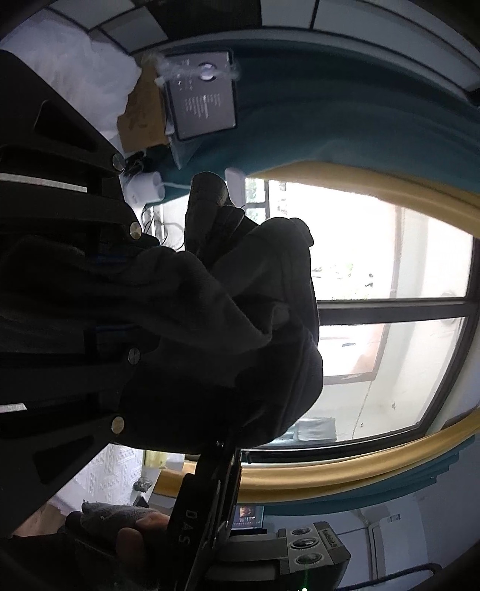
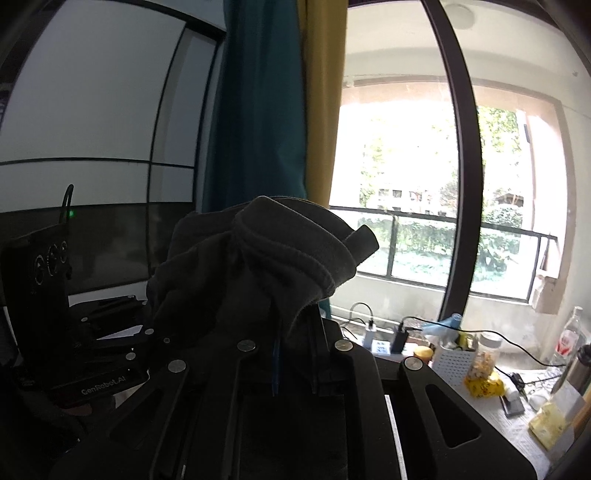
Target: Fold small clothes
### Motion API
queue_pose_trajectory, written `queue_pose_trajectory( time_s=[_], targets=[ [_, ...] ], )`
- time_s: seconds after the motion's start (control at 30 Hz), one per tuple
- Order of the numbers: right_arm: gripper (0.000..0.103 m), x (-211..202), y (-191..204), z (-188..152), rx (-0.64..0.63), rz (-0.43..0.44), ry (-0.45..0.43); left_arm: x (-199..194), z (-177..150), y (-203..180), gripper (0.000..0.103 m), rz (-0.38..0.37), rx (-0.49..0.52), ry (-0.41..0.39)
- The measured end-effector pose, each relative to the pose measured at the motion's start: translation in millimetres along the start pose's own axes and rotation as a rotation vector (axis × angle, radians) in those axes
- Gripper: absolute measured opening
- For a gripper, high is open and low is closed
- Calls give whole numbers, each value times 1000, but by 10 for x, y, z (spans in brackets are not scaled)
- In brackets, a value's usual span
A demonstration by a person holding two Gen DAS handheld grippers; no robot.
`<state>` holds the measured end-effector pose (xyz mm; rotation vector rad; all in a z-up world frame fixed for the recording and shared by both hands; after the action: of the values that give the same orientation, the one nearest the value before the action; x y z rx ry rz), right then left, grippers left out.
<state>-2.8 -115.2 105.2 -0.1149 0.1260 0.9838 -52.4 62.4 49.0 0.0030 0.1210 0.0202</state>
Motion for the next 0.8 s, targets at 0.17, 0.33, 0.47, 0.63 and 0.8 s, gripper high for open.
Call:
queue_pose_trajectory(
  time_s=[0.17, 0.33, 0.47, 0.63, 0.8],
  targets=[
    [12, 186, 181, 78, -17, 46, 5, -88, -14, 247, 20, 30, -19, -7],
    [12, 387, 413, 123, -32, 92, 19, -211, -108, 537, 20, 76, -58, -4],
    [12, 489, 644, 137, -35, 122, 17, -286, -171, 744, 20, 96, -67, 0],
    [12, 631, 870, 95, -46, 161, 43, -364, -238, 1014, 20, 121, -67, 18],
    [12, 794, 961, 27, -47, 174, 83, -340, -312, 1153, 20, 127, -54, 31]
  ],
)
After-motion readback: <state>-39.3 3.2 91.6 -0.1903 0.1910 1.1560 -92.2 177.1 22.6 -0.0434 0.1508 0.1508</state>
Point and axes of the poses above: each gripper's, at about its wrist camera, not at the fingertips, and x roughly the way its jaws point, y to its left, z to its top, the point moved 1 cm from there along x, roughly the way its jaws point, and after that the axes turned 7 degrees about z, right-handed, at the moved point
